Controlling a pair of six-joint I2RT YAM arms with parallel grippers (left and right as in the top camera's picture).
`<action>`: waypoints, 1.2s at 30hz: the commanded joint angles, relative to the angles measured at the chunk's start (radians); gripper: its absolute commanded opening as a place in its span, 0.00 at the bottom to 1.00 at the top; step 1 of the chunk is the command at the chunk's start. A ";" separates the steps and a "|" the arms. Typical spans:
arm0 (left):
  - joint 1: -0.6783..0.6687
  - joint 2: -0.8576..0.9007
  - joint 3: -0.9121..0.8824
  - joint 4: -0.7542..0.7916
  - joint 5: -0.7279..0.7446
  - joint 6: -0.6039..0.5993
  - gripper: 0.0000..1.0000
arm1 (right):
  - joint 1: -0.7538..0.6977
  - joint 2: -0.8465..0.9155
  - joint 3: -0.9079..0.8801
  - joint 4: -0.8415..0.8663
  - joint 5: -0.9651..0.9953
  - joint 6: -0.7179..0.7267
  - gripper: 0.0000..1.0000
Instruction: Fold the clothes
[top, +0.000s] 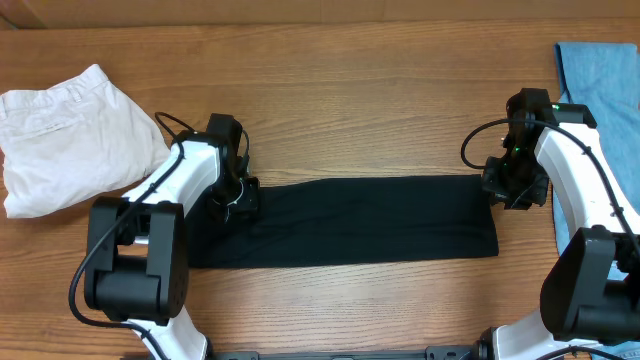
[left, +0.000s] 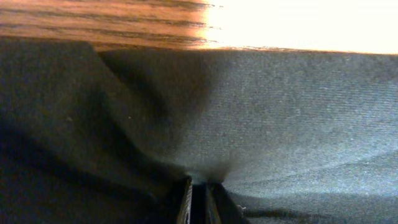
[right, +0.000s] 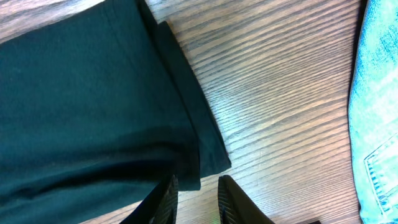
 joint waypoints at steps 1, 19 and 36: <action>0.004 0.021 -0.037 0.038 -0.027 -0.020 0.15 | -0.005 -0.026 0.022 0.000 -0.001 0.000 0.25; 0.051 -0.180 0.246 -0.158 -0.214 -0.081 0.21 | -0.005 -0.026 0.022 0.003 0.000 0.000 0.25; 0.243 0.052 0.029 0.022 -0.214 -0.066 0.19 | -0.005 -0.026 0.022 -0.010 0.000 0.000 0.25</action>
